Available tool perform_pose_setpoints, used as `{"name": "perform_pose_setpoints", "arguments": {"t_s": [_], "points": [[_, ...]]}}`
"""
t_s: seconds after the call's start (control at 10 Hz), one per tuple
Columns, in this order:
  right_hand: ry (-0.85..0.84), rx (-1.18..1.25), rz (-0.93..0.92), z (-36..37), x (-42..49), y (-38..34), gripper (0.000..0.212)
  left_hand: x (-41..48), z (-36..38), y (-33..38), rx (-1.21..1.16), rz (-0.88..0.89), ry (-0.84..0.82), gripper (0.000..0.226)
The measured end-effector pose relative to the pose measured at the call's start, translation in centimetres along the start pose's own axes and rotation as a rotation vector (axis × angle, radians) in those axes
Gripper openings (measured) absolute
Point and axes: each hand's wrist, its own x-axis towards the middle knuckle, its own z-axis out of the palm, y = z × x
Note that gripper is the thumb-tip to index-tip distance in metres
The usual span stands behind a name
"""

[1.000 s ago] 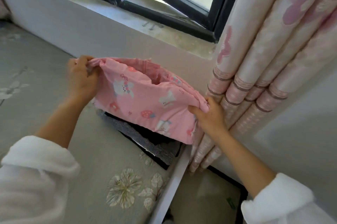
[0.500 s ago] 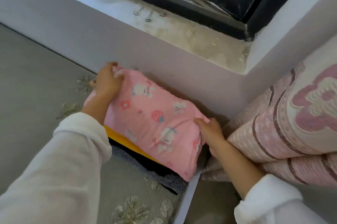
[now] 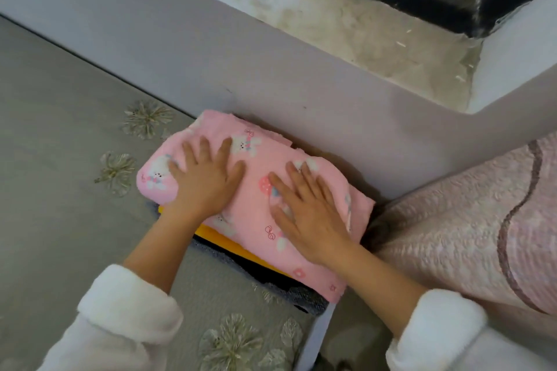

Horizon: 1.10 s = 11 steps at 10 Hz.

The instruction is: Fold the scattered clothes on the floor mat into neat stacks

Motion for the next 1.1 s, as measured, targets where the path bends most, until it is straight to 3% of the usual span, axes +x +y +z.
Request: {"name": "perform_pose_setpoints", "arguments": {"t_s": [0.2,0.5,0.8,0.9,1.1], "points": [[-0.045,-0.148,-0.087,4.2,-0.9,1.1,0.059,-3.3,4.4,-1.2,-0.045,-0.067,0.137,0.077],[-0.087,-0.161,-0.027,8.9,-0.4,2.7,0.060,-1.7,9.7,-2.2,-0.068,-0.042,0.204,0.074],[-0.271,-0.076,-0.024,5.1,0.0,1.8,0.063,-1.2,6.9,-2.3,-0.178,-0.095,-0.010,0.067],[-0.204,0.004,-0.040,3.0,-0.6,1.3,0.063,-1.8,5.1,-1.8,-0.221,-0.118,-0.010,0.064],[-0.021,0.315,0.086,-0.1,-3.4,1.5,0.055,-6.9,4.9,1.9,-0.276,-0.114,0.267,0.061]]}}
